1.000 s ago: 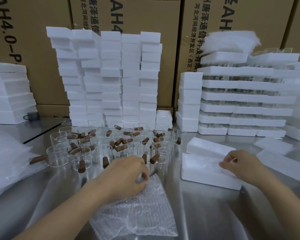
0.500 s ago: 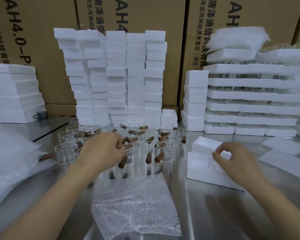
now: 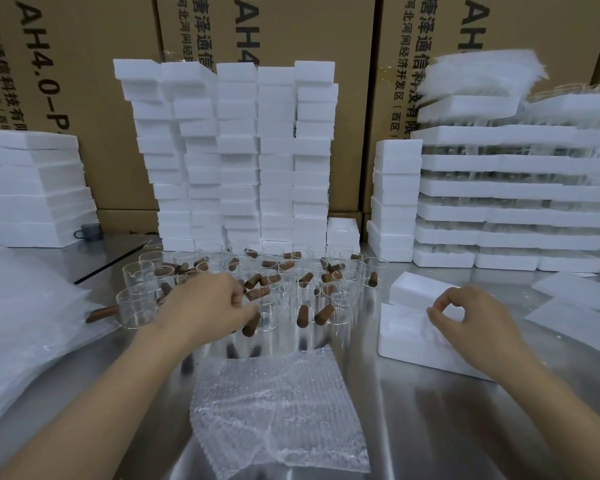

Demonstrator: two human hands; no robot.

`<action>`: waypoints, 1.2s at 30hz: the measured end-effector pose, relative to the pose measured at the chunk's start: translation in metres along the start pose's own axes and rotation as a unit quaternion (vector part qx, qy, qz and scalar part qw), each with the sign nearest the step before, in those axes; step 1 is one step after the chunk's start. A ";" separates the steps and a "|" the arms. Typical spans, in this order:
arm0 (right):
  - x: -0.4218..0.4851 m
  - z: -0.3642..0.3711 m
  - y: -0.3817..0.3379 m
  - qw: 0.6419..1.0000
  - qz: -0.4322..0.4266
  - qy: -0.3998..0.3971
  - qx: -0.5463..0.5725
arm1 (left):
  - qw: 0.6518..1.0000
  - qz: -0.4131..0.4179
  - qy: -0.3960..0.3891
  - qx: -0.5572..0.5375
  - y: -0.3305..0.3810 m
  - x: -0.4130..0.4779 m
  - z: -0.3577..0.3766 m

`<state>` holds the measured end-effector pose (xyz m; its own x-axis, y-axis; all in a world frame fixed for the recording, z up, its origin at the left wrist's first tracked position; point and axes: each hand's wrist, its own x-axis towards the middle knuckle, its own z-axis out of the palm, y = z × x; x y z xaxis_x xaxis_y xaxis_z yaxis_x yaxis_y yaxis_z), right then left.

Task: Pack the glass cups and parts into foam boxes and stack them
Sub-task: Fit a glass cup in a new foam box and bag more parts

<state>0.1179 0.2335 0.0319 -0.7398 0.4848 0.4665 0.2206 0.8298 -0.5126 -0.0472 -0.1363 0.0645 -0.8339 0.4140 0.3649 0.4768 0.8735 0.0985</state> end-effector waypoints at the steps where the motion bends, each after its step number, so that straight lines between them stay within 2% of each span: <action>1: 0.000 0.000 0.000 1.000 -0.001 -0.001 -0.001 | 1.000 0.012 0.000 0.012 0.006 -0.003 0.000; 4: 0.001 0.000 -0.001 1.000 -0.007 -0.003 -0.003 | 0.998 0.030 -0.011 0.056 0.020 -0.009 0.007; 6: 0.000 0.000 -0.001 1.000 -0.008 -0.002 -0.001 | 0.999 0.023 -0.016 0.042 0.025 -0.011 0.014; 9: 0.000 0.001 0.001 1.000 -0.008 -0.002 0.001 | 1.000 -0.014 -0.010 -0.019 0.027 -0.009 0.021; 13: 0.001 0.002 0.000 1.000 -0.010 0.000 -0.001 | 0.986 -0.059 -0.001 -0.155 0.022 -0.005 0.021; 19: -0.006 -0.002 -0.011 0.999 -0.033 0.026 0.028 | 0.974 -0.047 0.088 -0.203 0.024 -0.005 0.007; 21: -0.015 -0.001 -0.031 0.996 -0.048 0.036 0.073 | 0.973 -0.040 0.114 -0.198 0.030 -0.009 0.003; 23: -0.027 0.006 -0.062 0.988 -0.076 0.005 0.136 | 0.969 -0.030 0.144 -0.199 0.038 -0.013 -0.001; 26: -0.044 0.024 -0.116 0.959 -0.096 -0.168 0.207 | 0.961 0.005 0.172 -0.215 0.053 -0.021 -0.004; 29: -0.057 0.042 -0.152 0.891 0.001 -0.326 0.315 | 0.961 0.020 0.167 -0.221 0.069 -0.032 -0.002; 31: -0.060 0.051 -0.161 0.854 0.054 -0.335 0.394 | 0.960 0.030 0.152 -0.232 0.076 -0.038 0.001; 33: -0.062 0.054 -0.160 0.829 0.109 -0.303 0.456 | 0.961 0.041 0.155 -0.223 0.082 -0.042 0.006; 36: -0.060 0.061 -0.151 0.833 0.143 -0.260 0.468 | 0.957 0.051 0.163 -0.235 0.089 -0.045 0.013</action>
<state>0.0905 0.0621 0.0372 -0.9709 0.2385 -0.0214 0.0233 0.0054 -0.9997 0.0295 -0.0740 0.0445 -0.6813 0.3218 0.6575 0.6877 0.5891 0.4243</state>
